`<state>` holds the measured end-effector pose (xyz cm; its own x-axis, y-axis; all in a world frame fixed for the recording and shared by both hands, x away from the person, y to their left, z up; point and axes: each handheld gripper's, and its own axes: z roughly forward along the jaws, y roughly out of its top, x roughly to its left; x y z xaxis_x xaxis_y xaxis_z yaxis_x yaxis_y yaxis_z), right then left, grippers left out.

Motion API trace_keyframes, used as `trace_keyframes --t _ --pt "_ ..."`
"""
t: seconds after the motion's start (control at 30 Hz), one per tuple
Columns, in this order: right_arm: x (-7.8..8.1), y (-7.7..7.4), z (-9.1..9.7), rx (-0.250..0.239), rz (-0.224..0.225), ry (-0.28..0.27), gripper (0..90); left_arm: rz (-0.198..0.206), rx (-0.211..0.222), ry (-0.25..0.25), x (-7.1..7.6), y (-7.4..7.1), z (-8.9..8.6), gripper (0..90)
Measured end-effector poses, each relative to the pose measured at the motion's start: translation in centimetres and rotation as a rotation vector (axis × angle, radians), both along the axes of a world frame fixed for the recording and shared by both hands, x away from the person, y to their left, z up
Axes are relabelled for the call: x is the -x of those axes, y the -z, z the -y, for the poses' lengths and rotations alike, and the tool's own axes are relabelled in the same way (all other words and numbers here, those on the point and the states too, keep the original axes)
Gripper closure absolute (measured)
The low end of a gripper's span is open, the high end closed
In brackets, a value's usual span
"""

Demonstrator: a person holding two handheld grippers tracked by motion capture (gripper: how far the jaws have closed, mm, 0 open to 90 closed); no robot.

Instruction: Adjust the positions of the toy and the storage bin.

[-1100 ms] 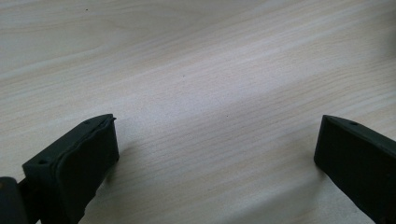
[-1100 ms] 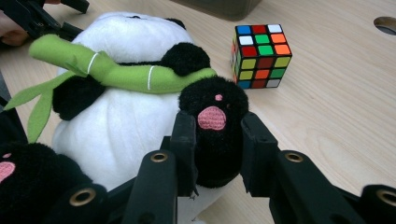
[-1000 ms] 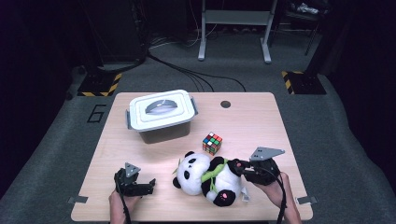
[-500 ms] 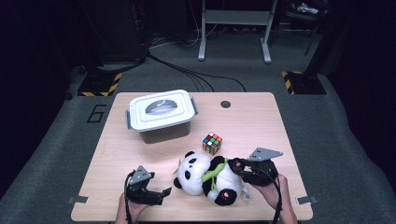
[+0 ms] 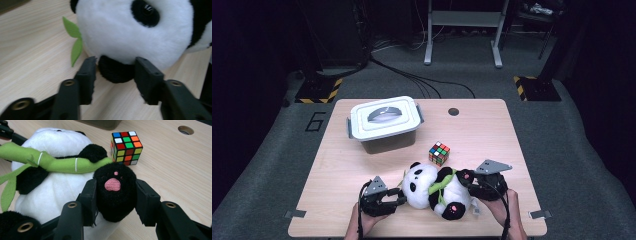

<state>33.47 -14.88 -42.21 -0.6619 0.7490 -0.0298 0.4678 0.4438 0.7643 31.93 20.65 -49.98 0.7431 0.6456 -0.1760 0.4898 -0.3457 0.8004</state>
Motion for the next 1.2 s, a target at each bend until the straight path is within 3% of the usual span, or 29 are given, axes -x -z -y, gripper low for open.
trace_keyframes --t 0.07,0.27,0.4,0.63,1.0,1.2 --pt "0.1 0.0 0.0 0.001 0.003 0.007 59.6 0.015 -0.013 0.001 0.1 0.0 0.3 65.7" --pt "0.2 0.1 0.0 0.000 0.015 0.023 64.4 0.011 -0.005 -0.017 0.4 0.0 0.6 80.7" --pt "0.2 0.1 0.1 0.001 0.013 0.047 65.5 0.016 -0.020 0.011 0.5 -0.1 1.1 82.0" --pt "-0.3 -0.2 1.4 0.001 0.015 0.087 65.8 -0.008 -0.004 0.052 1.2 0.0 3.1 82.1" --pt "-1.7 -0.1 3.7 0.001 0.006 0.128 65.8 -0.042 0.022 0.062 1.8 -0.1 6.5 82.2" --pt "-2.6 -0.1 4.9 -0.013 -0.013 0.148 65.8 -0.040 0.028 0.077 1.9 -0.2 8.0 82.2"
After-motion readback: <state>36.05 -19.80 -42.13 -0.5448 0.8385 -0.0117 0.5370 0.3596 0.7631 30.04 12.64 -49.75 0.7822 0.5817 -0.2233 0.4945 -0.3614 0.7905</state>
